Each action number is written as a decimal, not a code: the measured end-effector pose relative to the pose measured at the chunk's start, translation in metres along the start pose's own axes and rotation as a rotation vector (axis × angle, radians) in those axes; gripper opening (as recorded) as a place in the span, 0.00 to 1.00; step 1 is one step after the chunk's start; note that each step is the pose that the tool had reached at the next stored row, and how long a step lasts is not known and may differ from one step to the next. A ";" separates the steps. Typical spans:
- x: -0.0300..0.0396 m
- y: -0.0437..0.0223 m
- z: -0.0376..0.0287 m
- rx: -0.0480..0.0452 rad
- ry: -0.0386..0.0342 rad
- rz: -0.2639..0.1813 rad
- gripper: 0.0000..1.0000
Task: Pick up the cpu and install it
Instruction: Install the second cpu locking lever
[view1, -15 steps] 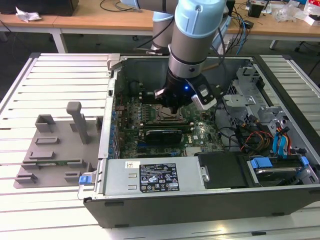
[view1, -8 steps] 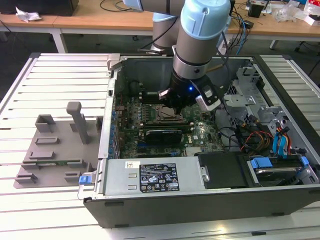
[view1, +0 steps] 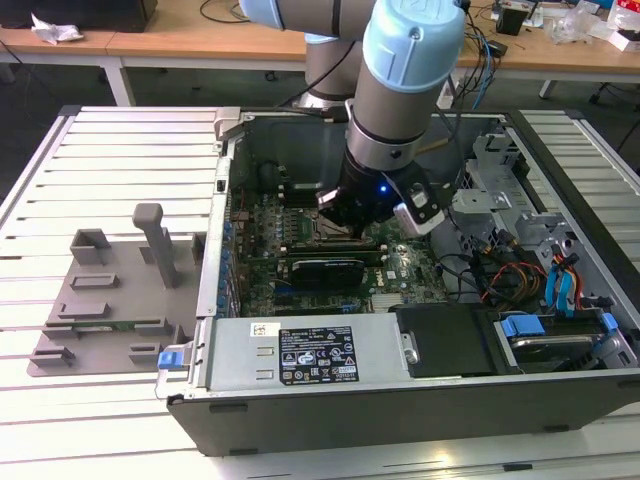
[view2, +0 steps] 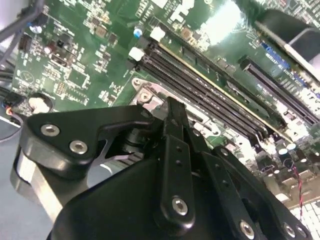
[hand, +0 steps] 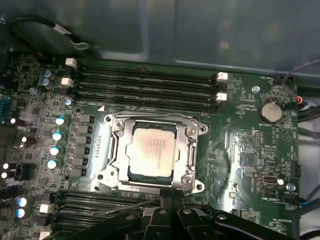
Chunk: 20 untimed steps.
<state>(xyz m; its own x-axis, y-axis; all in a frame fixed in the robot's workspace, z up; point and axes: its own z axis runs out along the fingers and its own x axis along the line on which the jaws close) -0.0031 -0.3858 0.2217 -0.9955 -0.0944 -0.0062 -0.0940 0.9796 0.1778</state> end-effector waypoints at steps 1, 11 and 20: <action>0.0027 0.0001 0.0006 0.0000 0.0001 0.000 0.11; 0.0475 0.0016 0.0115 -0.0001 0.0000 0.000 0.11; 0.0680 0.0061 0.0180 -0.0004 0.0002 0.000 0.11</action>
<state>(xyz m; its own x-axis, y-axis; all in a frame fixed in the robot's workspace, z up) -0.0715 -0.3830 0.2046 -0.9955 -0.0947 -0.0061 -0.0943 0.9795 0.1782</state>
